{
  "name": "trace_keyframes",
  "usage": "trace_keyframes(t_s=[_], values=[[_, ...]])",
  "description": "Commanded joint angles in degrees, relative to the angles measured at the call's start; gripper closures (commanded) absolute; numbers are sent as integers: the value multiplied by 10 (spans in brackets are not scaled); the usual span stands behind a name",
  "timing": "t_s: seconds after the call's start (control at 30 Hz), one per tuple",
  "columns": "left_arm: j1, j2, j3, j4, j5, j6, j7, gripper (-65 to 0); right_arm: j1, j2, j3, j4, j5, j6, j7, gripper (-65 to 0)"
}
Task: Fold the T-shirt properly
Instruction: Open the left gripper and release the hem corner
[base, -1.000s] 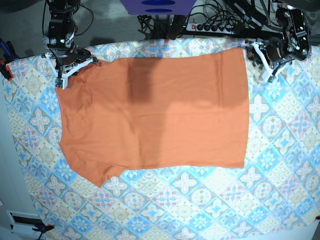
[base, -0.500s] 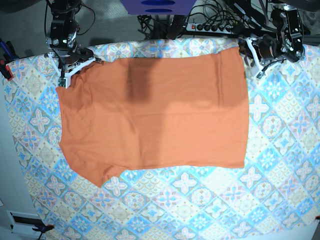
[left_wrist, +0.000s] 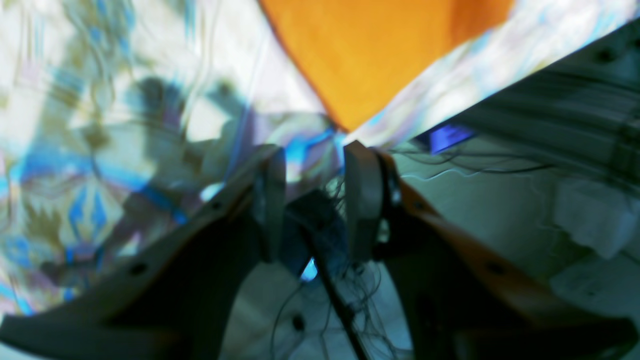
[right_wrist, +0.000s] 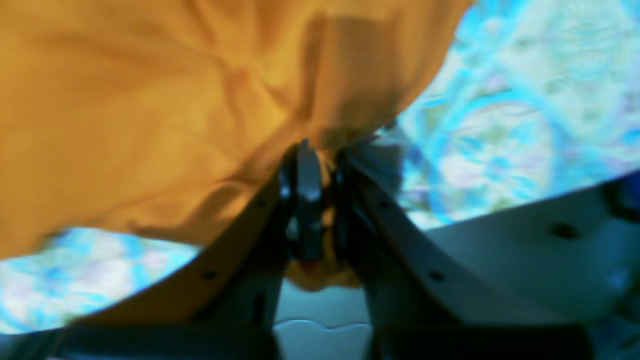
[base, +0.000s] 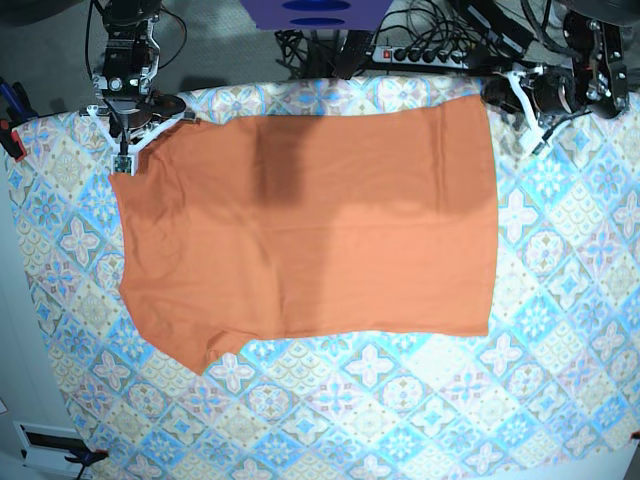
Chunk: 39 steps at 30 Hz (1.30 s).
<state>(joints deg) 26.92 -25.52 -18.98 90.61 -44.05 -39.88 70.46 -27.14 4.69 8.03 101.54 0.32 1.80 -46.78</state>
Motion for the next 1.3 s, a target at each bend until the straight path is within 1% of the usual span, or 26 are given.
trace_keyframes(t_s=[0.0,0.1,0.23,0.37,0.43,0.5,0.63,0.7,0.83,1.03,1.13,1.23,1.27], values=[[3,-14,-15,8,-14,-1,-3,-203,0,2,-10,9,-12,1,8,0],[6,-13,-35,8,-7,-1,-4,-203,0,2,-17,9,-21,1,8,0],[3,-7,-33,8,21,-1,-4,-204,0,2,-16,9,-21,1,8,0],[-10,12,-33,2,77,-1,-7,-204,0,2,-15,9,-21,1,8,0],[-21,29,-21,0,106,-1,-18,-204,0,2,-15,9,-21,1,8,0],[-24,32,8,-8,121,-1,-19,-204,0,2,-15,9,-21,1,8,0],[-39,32,66,-35,102,-1,-24,-204,0,2,-14,9,-21,1,8,0],[-40,32,82,-48,84,-1,-25,-204,0,2,-14,9,-21,1,8,0],[-40,32,87,-49,63,-1,-25,-204,0,2,-14,9,-22,1,8,0],[-40,33,88,-49,61,-1,-25,-204,0,2,-14,9,-22,1,8,0],[-49,34,107,-48,60,-1,-25,-201,0,2,-16,9,-22,1,8,0],[-53,47,109,-48,60,-1,-25,-194,0,2,-17,9,-24,1,8,0],[-53,49,109,-48,60,-1,-25,-182,0,2,-17,9,-24,1,8,0]])
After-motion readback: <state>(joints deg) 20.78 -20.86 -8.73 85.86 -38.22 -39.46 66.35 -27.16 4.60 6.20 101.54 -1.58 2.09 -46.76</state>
